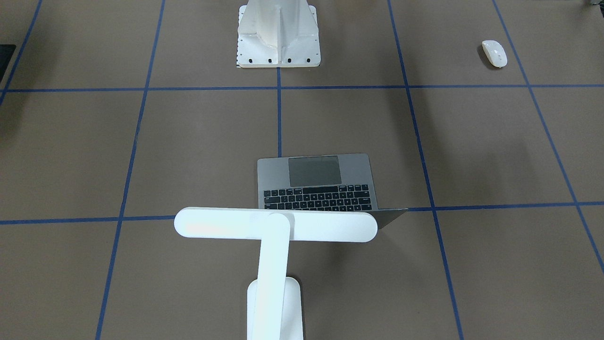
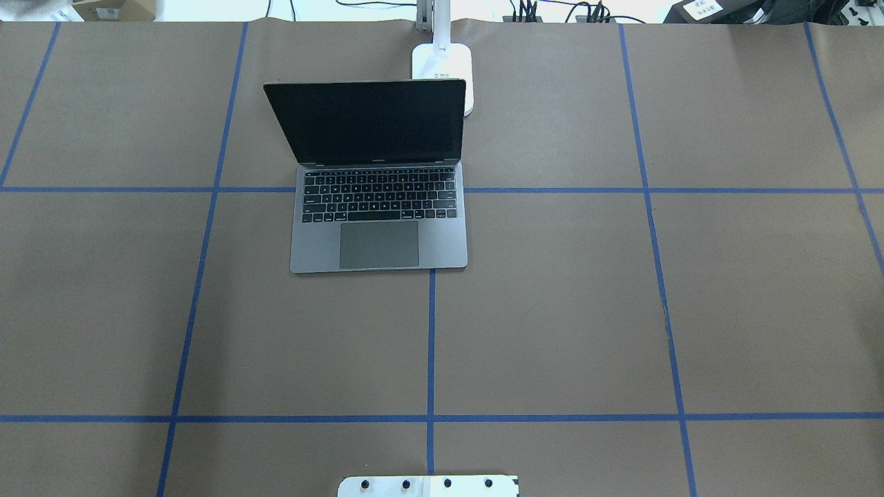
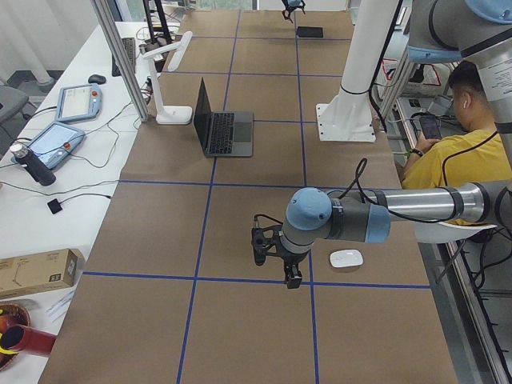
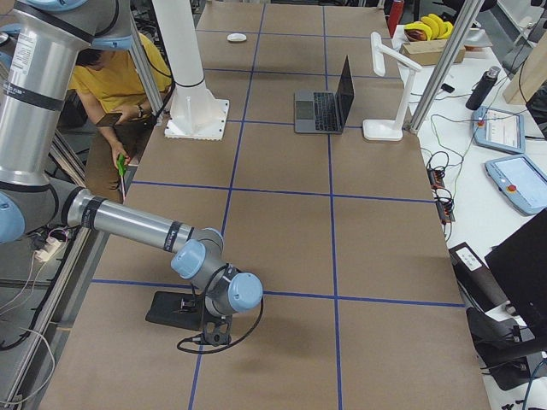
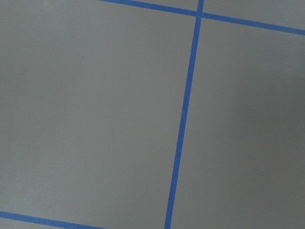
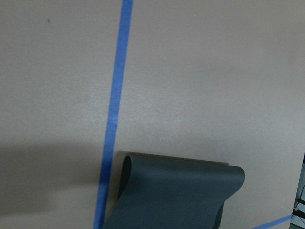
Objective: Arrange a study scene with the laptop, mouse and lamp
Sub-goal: 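Grasp the black mouse pad by its edge with the right gripper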
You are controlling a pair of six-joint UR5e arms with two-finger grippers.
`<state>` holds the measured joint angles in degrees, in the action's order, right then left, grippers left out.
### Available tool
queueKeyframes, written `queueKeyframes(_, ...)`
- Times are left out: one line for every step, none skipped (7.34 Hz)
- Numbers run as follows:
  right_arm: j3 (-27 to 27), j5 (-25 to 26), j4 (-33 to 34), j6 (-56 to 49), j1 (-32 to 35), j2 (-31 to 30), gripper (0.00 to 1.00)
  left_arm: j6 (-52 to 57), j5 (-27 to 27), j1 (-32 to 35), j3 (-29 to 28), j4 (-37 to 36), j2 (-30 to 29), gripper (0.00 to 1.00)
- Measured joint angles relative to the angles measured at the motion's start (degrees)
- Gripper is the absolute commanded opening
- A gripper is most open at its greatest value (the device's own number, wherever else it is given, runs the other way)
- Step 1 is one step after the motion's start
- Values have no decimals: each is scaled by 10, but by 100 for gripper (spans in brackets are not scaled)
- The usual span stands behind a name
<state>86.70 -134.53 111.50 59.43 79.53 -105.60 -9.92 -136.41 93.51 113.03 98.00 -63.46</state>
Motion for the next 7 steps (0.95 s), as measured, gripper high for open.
queueKeyframes(-25, 1, -3, 0, -15, 19, 98, 0, 0, 0, 0, 0, 0, 100)
queueKeyframes(-36, 1, -4, 0, -27, 26, 98, 0, 0, 0, 0, 0, 0, 100)
queueKeyframes(-41, 3, -3, 0, -39, 26, 98, 0, 0, 0, 0, 0, 0, 100)
queueKeyframes(-43, 7, -1, 0, -51, 22, 98, 0, 0, 0, 0, 0, 0, 100)
queueKeyframes(-44, 14, 0, -1, -57, 15, 98, 0, 0, 0, 0, 0, 0, 100)
queueKeyframes(-45, 23, 0, -1, -60, 8, 98, 0, 0, 0, 0, 0, 0, 100)
queueKeyframes(-46, 30, 1, -1, -61, 2, 98, 0, 0, 0, 0, 0, -1, 100)
